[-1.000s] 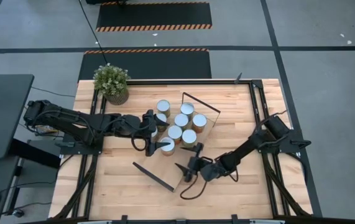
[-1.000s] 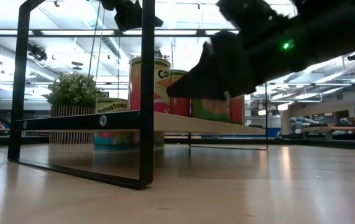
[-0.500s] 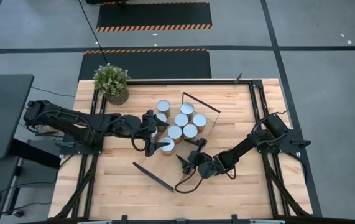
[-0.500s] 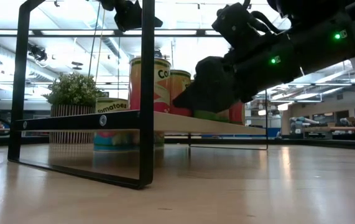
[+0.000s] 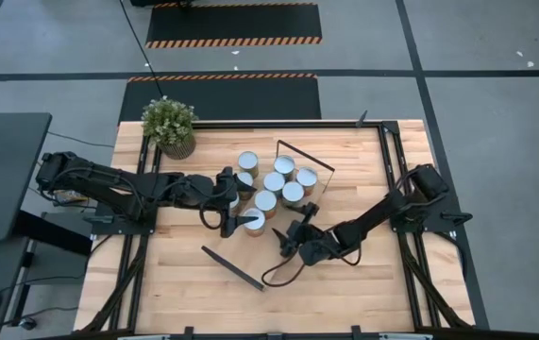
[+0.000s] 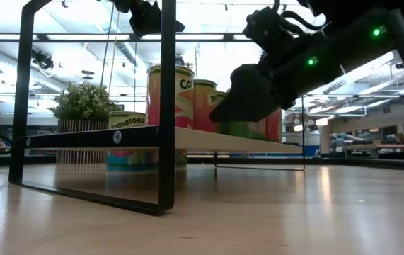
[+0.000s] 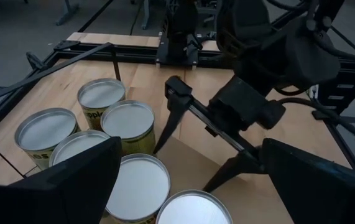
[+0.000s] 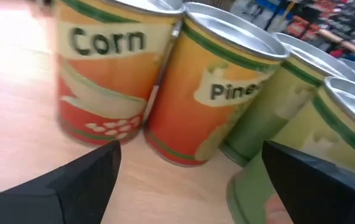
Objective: Pick and place cans onto a shelf
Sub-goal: Adjust the pineapple cans to the right of the shelf, then put the canned tomatoes on the shelf
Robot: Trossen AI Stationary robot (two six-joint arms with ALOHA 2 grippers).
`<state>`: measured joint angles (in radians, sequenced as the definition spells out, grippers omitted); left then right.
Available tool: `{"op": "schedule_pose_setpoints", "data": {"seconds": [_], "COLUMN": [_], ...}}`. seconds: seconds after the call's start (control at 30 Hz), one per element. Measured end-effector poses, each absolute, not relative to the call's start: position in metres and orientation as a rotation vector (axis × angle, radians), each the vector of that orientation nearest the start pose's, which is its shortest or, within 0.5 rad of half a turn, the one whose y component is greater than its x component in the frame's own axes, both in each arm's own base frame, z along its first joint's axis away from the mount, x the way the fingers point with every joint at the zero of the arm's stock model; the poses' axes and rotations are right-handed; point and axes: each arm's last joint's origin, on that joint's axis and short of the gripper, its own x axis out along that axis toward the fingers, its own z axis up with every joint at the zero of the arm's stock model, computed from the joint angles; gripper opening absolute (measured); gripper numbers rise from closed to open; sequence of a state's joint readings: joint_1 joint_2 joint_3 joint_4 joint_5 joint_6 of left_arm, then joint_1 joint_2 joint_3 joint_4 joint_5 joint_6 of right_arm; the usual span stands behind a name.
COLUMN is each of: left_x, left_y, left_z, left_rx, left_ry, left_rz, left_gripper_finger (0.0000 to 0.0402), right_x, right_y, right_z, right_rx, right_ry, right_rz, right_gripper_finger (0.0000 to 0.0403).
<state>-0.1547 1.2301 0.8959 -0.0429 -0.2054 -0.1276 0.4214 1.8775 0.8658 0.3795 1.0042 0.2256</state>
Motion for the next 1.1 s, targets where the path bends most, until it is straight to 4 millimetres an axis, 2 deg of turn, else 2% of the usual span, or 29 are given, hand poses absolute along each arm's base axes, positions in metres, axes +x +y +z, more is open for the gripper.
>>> {"op": "schedule_pose_setpoints", "data": {"seconds": [0.17, 0.27, 0.53, 0.7, 0.87, 1.1], "left_x": [0.27, 0.268, 0.264, 0.253, 0.244, 0.222], "left_y": [-0.036, -0.038, -0.039, -0.014, 0.009, 0.012], "left_z": [0.293, 0.29, 0.281, 0.264, 0.255, 0.243], "left_rx": [-0.062, -0.064, -0.057, -0.116, -0.154, -0.175], "left_ry": [0.371, 0.402, 0.503, 0.706, 0.831, 1.089], "left_rz": [0.074, 0.07, 0.075, 0.264, 0.349, 0.372], "left_gripper_finger": [0.0394, 0.0394, 0.0394, 0.0392, 0.039, 0.0389], "right_x": [0.325, 0.323, 0.294, 0.271, 0.259, 0.259], "right_y": [0.119, 0.126, 0.147, 0.149, 0.148, 0.149], "right_z": [0.134, 0.144, 0.204, 0.228, 0.235, 0.229], "right_rx": [-0.24, -0.222, -0.261, -0.257, -0.235, -0.255], "right_ry": [0.446, 0.439, 0.343, 0.336, 0.344, 0.368], "right_rz": [-0.594, -0.496, -0.412, -0.423, -0.445, -0.449], "right_gripper_finger": [0.0398, 0.0398, 0.0398, 0.0398, 0.0398, 0.0398]}}
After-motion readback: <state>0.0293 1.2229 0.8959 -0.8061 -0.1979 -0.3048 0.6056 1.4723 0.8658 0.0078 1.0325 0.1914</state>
